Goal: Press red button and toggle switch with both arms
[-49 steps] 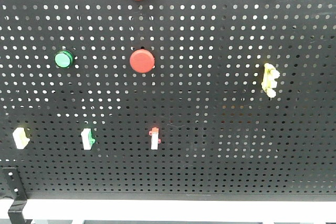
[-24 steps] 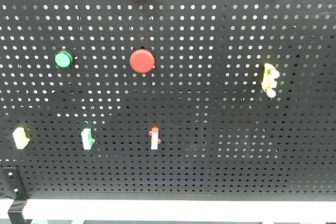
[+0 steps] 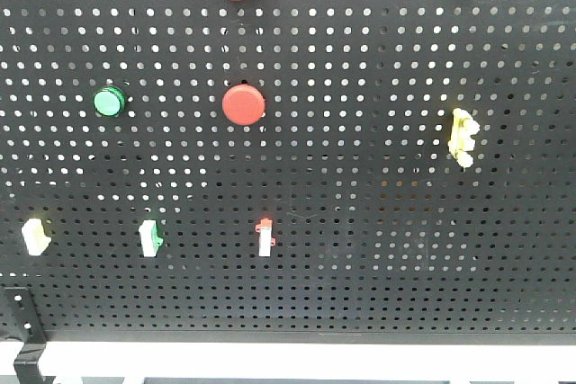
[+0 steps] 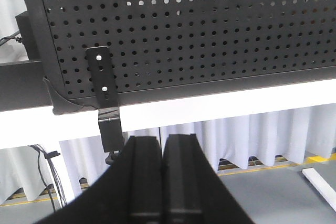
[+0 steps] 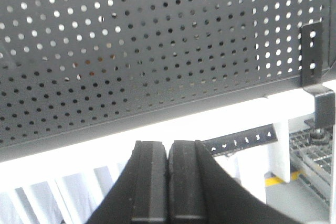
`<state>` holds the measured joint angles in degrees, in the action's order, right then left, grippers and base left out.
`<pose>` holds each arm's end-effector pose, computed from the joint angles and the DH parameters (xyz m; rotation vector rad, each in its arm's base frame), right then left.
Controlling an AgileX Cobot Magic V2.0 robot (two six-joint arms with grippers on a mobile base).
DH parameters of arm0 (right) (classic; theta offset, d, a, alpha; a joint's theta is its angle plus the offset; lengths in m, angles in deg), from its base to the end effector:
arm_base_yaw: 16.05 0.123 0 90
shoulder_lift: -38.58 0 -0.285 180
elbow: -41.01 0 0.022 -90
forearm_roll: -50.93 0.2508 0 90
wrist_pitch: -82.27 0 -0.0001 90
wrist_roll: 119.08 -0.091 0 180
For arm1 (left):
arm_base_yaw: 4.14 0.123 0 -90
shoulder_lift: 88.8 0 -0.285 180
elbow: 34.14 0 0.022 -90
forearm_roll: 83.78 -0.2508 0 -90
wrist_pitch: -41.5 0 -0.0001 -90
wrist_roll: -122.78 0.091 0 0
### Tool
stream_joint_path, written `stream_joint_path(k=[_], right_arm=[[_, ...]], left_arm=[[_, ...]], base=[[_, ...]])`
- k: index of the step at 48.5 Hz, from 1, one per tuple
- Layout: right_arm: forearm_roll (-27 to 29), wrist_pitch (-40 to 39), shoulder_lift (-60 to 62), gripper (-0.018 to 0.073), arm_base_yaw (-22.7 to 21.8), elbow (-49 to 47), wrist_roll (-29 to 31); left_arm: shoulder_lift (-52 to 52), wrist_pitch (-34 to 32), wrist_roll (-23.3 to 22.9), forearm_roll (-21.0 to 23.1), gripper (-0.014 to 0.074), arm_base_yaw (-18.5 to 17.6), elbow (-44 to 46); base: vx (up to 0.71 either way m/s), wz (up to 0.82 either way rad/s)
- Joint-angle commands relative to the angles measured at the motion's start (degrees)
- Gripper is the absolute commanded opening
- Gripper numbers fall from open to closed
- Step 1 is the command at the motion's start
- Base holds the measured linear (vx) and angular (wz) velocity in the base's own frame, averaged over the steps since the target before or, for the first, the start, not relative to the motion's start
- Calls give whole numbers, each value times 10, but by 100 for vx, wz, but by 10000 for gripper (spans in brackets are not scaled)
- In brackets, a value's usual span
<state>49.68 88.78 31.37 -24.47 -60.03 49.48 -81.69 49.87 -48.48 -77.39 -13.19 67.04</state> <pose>0.0563 -0.0086 0.1931 0.2635 1.5960 0.0220 0.0556 -0.0104 0.1912 0.1767 1.6364 -0.1017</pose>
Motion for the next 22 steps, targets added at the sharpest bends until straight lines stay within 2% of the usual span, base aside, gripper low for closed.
stream_joint_path(k=[1, 22], right_arm=[[-4, -44, 10, -3, -4, 7, 1], [-4, -43, 10, -3, -4, 7, 1]], left_arm=[[-9, -48, -4, 3, 1, 1, -19], [-9, -48, -4, 3, 1, 1, -19]], base=[[0, 0], [0, 0]])
